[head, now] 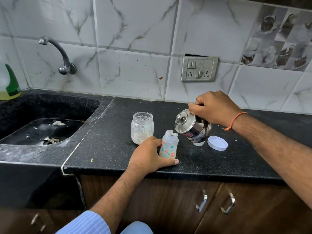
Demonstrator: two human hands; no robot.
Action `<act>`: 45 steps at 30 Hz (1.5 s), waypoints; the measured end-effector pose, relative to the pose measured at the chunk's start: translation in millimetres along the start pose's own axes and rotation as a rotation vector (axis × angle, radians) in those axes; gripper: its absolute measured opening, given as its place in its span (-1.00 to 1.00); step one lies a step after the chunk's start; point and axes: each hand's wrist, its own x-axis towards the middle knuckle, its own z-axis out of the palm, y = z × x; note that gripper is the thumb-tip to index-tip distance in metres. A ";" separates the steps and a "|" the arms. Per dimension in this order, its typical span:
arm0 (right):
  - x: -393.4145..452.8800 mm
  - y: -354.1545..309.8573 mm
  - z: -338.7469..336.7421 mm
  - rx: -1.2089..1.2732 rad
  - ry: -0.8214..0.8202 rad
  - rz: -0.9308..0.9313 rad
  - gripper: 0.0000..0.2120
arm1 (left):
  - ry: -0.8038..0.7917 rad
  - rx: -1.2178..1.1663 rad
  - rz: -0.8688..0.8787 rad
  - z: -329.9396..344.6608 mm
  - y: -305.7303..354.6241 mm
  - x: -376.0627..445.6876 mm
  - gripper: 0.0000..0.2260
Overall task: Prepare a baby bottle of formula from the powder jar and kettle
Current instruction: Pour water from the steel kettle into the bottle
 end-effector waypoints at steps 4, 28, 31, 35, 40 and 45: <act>0.1 -0.8 -0.7 -0.004 -0.011 0.000 -0.55 | 0.005 0.010 0.007 0.2 0.0 0.7 -0.41; -0.4 -4.5 -2.6 -0.015 -0.023 0.012 -0.58 | 0.016 0.012 0.009 0.4 0.4 -0.1 -0.36; -0.3 -4.1 -2.6 -0.013 -0.024 0.015 -0.57 | 0.017 0.008 0.008 -0.2 1.2 -0.7 -0.36; -0.6 -3.8 -3.1 -0.012 -0.028 0.014 -0.58 | 0.012 0.008 0.006 -0.2 1.6 -0.6 -0.35; -1.0 -4.4 -3.5 -0.013 -0.024 0.007 -0.58 | 0.008 0.008 -0.005 0.2 0.4 0.1 -0.34; -1.6 -5.3 -4.0 -0.024 -0.024 -0.003 -0.58 | 0.008 0.006 -0.001 0.5 0.5 0.2 -0.35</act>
